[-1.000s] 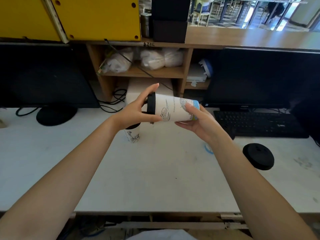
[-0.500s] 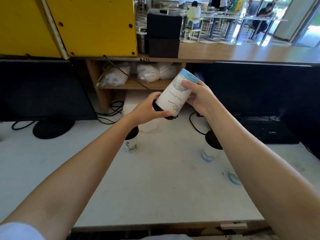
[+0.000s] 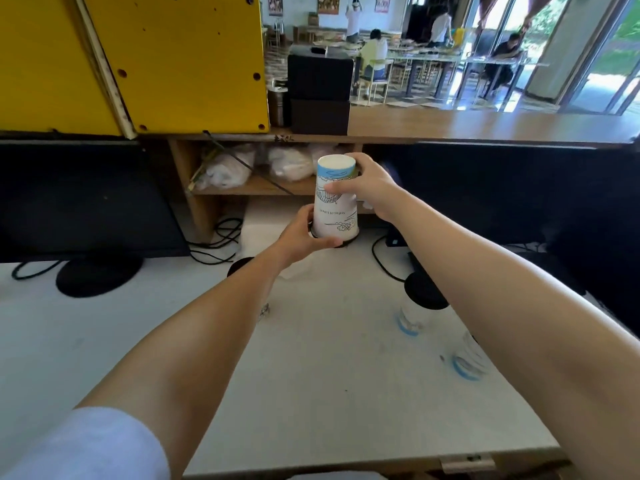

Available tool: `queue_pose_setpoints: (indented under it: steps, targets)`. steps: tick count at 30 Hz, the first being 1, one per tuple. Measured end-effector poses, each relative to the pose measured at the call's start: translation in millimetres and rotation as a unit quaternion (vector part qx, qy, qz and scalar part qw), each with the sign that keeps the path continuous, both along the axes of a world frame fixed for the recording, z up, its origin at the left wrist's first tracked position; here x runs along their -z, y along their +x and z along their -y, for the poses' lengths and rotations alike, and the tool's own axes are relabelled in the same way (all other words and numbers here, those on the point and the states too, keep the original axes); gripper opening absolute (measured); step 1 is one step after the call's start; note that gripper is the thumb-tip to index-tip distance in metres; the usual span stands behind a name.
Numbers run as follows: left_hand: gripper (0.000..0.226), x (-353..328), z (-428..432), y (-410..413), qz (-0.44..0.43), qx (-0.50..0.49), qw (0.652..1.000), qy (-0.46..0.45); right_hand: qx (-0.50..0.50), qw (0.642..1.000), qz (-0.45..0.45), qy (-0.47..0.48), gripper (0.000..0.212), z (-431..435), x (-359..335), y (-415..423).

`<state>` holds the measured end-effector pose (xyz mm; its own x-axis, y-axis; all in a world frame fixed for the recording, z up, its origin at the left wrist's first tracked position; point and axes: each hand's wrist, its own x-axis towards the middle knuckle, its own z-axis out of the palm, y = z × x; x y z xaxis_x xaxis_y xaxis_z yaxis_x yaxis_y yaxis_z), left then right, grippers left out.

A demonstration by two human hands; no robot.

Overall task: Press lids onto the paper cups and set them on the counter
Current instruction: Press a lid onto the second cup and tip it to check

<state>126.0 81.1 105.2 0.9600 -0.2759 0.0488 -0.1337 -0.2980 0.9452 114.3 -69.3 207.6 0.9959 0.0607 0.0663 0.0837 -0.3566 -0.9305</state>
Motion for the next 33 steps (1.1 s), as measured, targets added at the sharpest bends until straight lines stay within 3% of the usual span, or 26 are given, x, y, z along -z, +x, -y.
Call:
queue_pose_setpoints:
  steps: [7,12,15,18,21,24,28,33]
  targets:
    - [0.091,-10.4,5.3,11.9,-0.014,-0.001,0.996,0.092,0.010,1.000,0.002,-0.004,0.066,2.8,4.5,4.7]
    - [0.088,-12.0,7.6,5.5,-0.005,0.006,0.998,0.067,0.013,1.000,0.007,-0.024,0.066,4.7,0.4,3.8]
    - [0.090,6.3,4.3,-6.2,-0.118,-0.002,0.988,-0.097,0.019,0.999,0.013,-0.026,0.065,5.2,-0.5,3.3]
    - [0.078,28.1,9.6,-25.5,-0.270,0.029,0.915,-0.297,0.023,1.000,0.000,0.014,0.060,6.4,0.1,0.5]
    - [0.064,30.1,21.9,-38.3,-0.304,0.048,0.838,-0.451,-0.006,0.998,-0.033,0.055,0.036,5.6,9.9,-2.2]
    - [0.053,18.5,20.8,-38.2,-0.308,0.002,0.776,-0.550,-0.019,0.995,-0.058,0.078,0.060,12.7,24.9,-3.5]
    - [0.037,13.3,-1.5,-26.7,-0.267,-0.054,0.814,-0.513,-0.030,0.994,-0.089,0.057,0.071,32.6,37.6,-8.8]
    - [0.047,-0.1,-18.0,-20.2,-0.202,-0.056,0.885,-0.416,-0.058,0.992,-0.106,-0.024,0.069,41.5,56.2,-13.9]
